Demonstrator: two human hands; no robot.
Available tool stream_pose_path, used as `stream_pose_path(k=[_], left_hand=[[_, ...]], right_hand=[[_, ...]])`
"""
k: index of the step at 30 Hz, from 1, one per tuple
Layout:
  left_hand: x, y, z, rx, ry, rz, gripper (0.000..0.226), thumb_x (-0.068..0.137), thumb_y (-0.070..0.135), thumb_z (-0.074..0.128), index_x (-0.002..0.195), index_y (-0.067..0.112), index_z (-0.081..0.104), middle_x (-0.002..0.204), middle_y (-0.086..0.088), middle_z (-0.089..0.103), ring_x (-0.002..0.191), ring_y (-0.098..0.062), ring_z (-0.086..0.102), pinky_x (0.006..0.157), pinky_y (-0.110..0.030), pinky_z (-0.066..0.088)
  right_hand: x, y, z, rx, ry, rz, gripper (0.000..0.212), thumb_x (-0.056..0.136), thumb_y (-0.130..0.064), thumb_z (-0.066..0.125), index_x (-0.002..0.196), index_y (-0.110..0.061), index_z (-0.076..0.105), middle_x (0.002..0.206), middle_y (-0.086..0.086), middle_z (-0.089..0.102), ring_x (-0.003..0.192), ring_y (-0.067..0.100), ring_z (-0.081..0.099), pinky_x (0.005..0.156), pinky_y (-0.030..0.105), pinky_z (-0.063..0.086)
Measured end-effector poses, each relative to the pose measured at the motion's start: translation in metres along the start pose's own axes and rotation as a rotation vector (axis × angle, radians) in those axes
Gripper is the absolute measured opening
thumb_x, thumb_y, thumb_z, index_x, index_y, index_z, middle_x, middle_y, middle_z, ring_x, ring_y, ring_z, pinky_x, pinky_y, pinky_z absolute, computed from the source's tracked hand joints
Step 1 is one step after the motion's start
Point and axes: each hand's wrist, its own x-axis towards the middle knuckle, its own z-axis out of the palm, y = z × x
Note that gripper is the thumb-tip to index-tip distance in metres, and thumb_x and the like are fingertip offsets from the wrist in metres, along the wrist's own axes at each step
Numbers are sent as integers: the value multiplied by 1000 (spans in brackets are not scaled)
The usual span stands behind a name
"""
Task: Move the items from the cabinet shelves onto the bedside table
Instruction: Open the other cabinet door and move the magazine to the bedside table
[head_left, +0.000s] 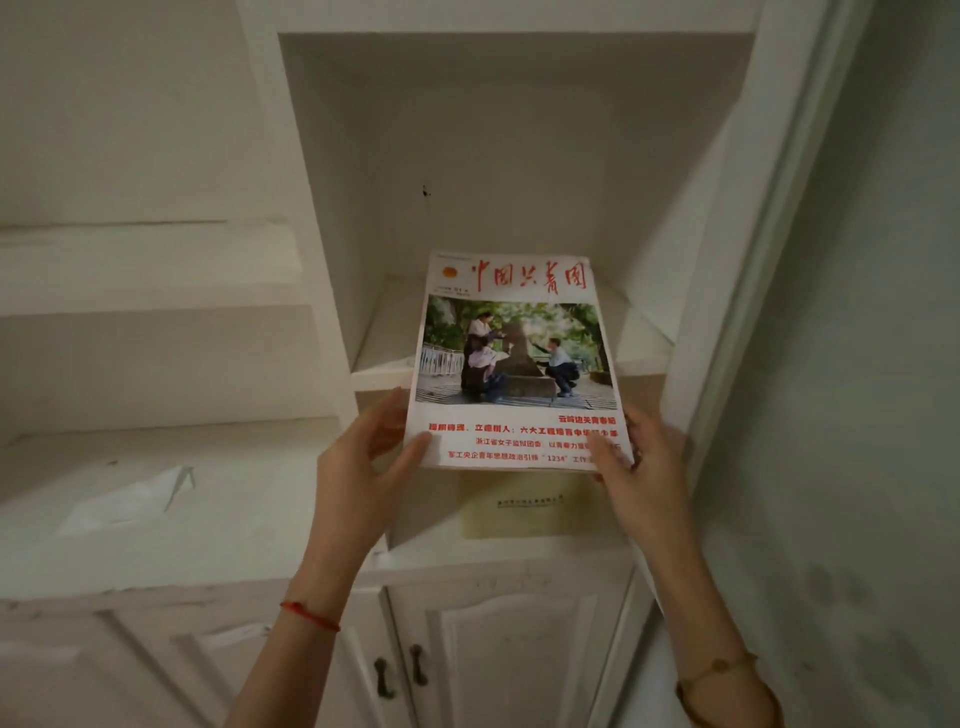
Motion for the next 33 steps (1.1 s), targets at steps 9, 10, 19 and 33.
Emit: stream_pose_path(k=[9, 10, 19, 33], left_hand=[[-22, -24, 2, -458, -252, -209, 51, 94, 1, 55, 140, 23, 48, 119, 3, 71, 108, -19, 69, 84, -31, 59], [-24, -25, 3, -474, -265, -224, 52, 94, 0, 54, 139, 25, 48, 117, 5, 72, 106, -18, 69, 82, -30, 59], [-34, -36, 9, -495, -321, -210, 60, 89, -4, 59, 138, 27, 44, 130, -3, 65, 112, -24, 67, 88, -39, 58], [-78, -41, -3, -492, -318, -252, 64, 90, -4, 58, 145, 21, 37, 132, -9, 62, 112, -24, 67, 82, -29, 59]], right_hand=[[-21, 29, -1, 152, -114, 4, 48, 93, -14, 59, 129, -40, 41, 120, -4, 63, 102, 9, 66, 78, 30, 59], [-23, 31, -1, 171, -124, 10, 50, 93, -12, 58, 132, -37, 40, 119, -5, 64, 101, 8, 66, 75, 27, 59], [-32, 41, -3, 254, -170, 75, 44, 92, -10, 60, 132, -22, 46, 114, -3, 67, 93, 11, 70, 72, 24, 57], [-79, 49, -8, 253, -214, 71, 46, 93, -12, 57, 132, -29, 40, 119, -1, 64, 98, 9, 67, 71, 19, 55]])
